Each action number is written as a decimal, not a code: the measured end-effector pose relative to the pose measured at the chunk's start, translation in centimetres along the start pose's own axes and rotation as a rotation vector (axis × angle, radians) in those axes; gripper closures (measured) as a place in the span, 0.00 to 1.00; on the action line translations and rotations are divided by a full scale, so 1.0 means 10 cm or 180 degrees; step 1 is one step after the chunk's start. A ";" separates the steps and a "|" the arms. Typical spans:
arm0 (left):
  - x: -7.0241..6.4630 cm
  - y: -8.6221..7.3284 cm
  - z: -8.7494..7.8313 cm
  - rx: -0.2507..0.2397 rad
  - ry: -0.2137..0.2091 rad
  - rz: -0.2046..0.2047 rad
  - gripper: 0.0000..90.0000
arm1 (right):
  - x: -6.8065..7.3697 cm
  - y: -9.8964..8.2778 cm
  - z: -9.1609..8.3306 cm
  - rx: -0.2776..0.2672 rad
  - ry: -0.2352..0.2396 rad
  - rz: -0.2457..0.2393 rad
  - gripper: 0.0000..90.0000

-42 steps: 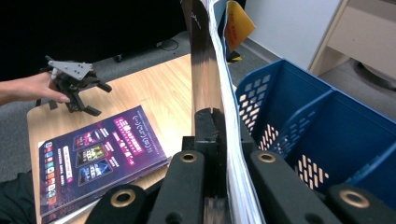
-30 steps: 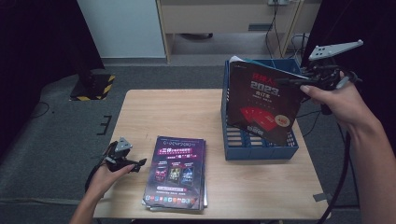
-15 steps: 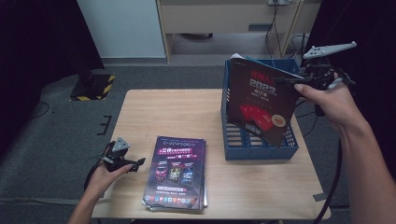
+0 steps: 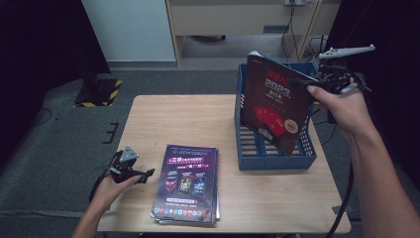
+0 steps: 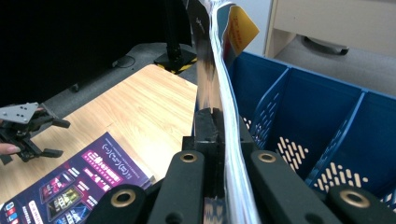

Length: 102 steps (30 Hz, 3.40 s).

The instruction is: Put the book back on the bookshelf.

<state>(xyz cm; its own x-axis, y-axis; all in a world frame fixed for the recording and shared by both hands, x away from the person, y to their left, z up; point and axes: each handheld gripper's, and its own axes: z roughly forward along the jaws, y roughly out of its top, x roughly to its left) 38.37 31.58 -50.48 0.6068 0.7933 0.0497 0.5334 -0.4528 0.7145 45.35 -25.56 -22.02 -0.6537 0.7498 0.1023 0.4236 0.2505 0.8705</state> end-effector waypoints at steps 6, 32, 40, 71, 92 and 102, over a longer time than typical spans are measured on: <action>0.00 0.00 0.00 0.0011 0.0015 0.0003 0.06 | 0.03 -0.02 0.06 0.0027 -0.0080 0.0081 0.97; -0.03 0.00 0.03 0.0044 0.0056 0.0051 0.06 | 0.18 0.13 0.36 0.0005 -0.0304 0.0233 0.97; -0.06 0.00 0.05 0.0069 0.0043 0.0080 0.06 | 0.22 0.15 0.43 0.0020 -0.0370 0.0277 0.97; -0.05 0.01 0.04 0.0057 0.0055 0.0084 0.06 | 0.24 0.12 0.61 0.0037 -0.0445 0.0339 0.97; -0.07 0.02 0.04 0.0071 0.0055 0.0118 0.06 | 0.29 0.12 0.75 0.0181 -0.0495 0.0359 0.97; -0.06 0.02 0.03 0.0065 0.0057 0.0119 0.06 | 0.32 0.12 0.82 0.0270 -0.0487 0.0369 0.97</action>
<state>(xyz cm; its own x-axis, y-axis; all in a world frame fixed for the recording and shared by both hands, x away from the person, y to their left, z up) 38.28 30.86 -50.61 0.6161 0.7827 0.0888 0.5225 -0.4904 0.6975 48.87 -17.83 -24.61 -0.4973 0.8593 0.1195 0.5460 0.2030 0.8128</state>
